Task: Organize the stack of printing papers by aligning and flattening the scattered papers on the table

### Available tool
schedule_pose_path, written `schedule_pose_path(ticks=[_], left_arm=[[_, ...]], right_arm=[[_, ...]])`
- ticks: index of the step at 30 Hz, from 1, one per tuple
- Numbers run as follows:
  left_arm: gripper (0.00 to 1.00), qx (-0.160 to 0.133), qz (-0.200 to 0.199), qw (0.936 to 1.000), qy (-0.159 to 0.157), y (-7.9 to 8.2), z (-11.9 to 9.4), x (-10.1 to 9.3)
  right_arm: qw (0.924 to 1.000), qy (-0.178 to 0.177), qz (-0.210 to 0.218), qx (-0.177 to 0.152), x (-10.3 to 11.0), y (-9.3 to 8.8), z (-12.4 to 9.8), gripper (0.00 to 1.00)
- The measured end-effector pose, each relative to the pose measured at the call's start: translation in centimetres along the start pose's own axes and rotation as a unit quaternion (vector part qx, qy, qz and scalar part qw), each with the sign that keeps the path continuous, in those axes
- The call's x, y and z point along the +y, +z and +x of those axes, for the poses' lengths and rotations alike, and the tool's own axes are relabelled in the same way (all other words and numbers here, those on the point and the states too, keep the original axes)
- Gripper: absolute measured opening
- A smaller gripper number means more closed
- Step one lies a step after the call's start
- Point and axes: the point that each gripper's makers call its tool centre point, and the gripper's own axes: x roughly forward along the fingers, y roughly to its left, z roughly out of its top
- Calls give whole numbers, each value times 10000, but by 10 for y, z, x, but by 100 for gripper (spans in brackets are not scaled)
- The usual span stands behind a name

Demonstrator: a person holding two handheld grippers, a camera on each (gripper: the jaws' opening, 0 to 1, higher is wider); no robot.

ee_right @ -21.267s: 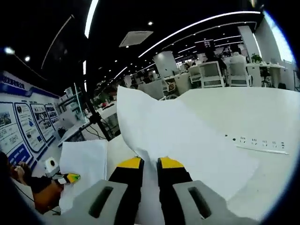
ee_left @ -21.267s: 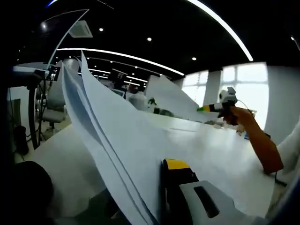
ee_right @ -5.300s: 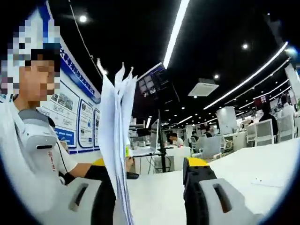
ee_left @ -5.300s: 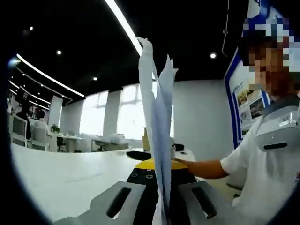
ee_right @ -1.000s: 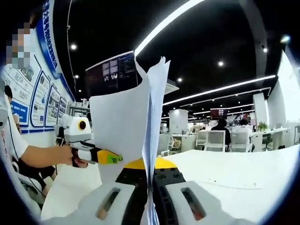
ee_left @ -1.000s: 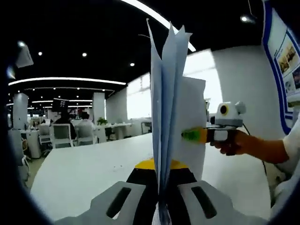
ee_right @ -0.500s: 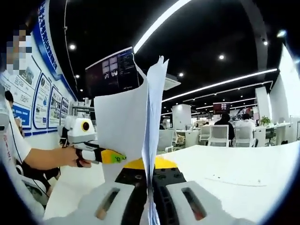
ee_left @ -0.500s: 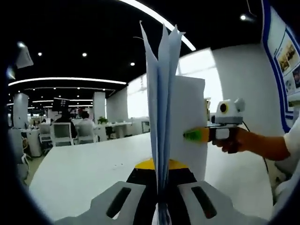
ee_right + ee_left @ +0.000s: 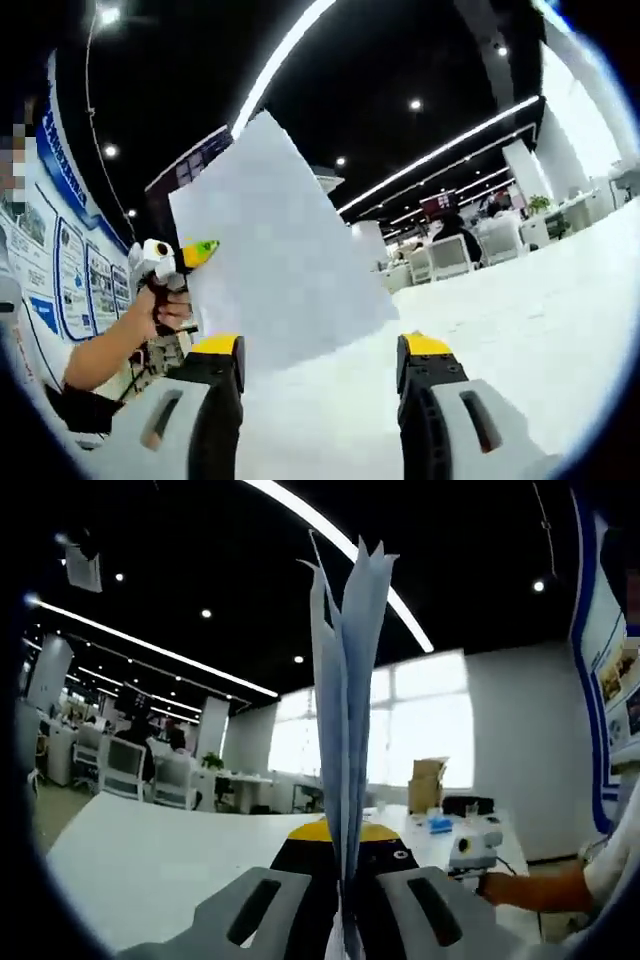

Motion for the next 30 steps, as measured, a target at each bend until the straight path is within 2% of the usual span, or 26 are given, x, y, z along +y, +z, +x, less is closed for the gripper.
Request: schedule_pose_path(ticks=[1, 3, 4, 6, 7, 9, 10, 11, 12, 13, 14, 16, 17, 19, 21, 22, 23, 24, 26, 30], left_arm=[[5, -63, 15, 10000, -23, 7, 0, -3], [5, -232, -13, 9997, -118, 19, 1, -10], [5, -365, -181, 9990, -207, 25, 1, -16], [5, -542, -543, 9961, -429, 34, 1, -24], [5, -607, -611, 9951, -481, 38, 0, -28], [5, -669, -837, 9918, -695, 40, 0, -36], [5, -674, -792, 9922, -682, 40, 0, -36], [5, -749, -989, 9897, -719, 42, 1, -37], [5, -764, -1056, 9883, -795, 41, 1, -39], [5, -754, -1016, 9890, -767, 40, 2, -39], [5, -747, -1015, 9892, -751, 39, 3, -39], [5, -712, -1106, 9881, -793, 34, 3, -41], [5, -712, -1134, 9877, -806, 32, 3, -42], [5, -713, -1291, 9849, -906, 28, 3, -43], [5, -641, -1326, 9852, -872, 17, 5, -41], [5, -584, -1363, 9851, -870, 12, 5, -40], [5, -550, -1366, 9855, -846, 8, 6, -39], [5, -496, -1346, 9863, -816, 2, 6, -39], [5, -511, -1316, 9871, -756, -4, 3, -37], [6, -352, -1161, 9912, -531, -20, -1, -29]], right_arm=[[9990, 172, 372, -164, 5, -2, 1, 60], [9906, 559, 1186, -402, 15, -6, 4, 64], [9874, 657, 1354, -495, 17, -6, 6, 65], [9815, 980, 1522, -626, 27, -8, 11, 68], [9768, 1172, 1618, -765, 37, -1, 18, 74], [9662, 1465, 1799, -1125, 49, 16, 23, 78], [9625, 1576, 1886, -1151, 53, 20, 25, 79], [9575, 1710, 1986, -1201, 57, 24, 28, 80], [9532, 1784, 2064, -1303, 59, 28, 32, 78], [9443, 2033, 2179, -1396, 65, 33, 35, 77], [9370, 2140, 2311, -1508, 68, 38, 37, 77], [9294, 2319, 2374, -1614, 80, 39, 43, 73], [9291, 2331, 2386, -1600, 84, 38, 46, 71], [9189, 2454, 2519, -1788, 86, 43, 47, 66], [9201, 2491, 2475, -1737, 91, 39, 49, 49], [9178, 2533, 2441, -1841, 93, 41, 46, 40], [9120, 2647, 2507, -1882, 93, 44, 42, 28], [9118, 2658, 2489, -1900, 94, 45, 39, 16], [9146, 2677, 2312, -1959, 94, 49, 32, 2], [9308, 2513, 2096, -1628, 95, 44, 30, 0]])
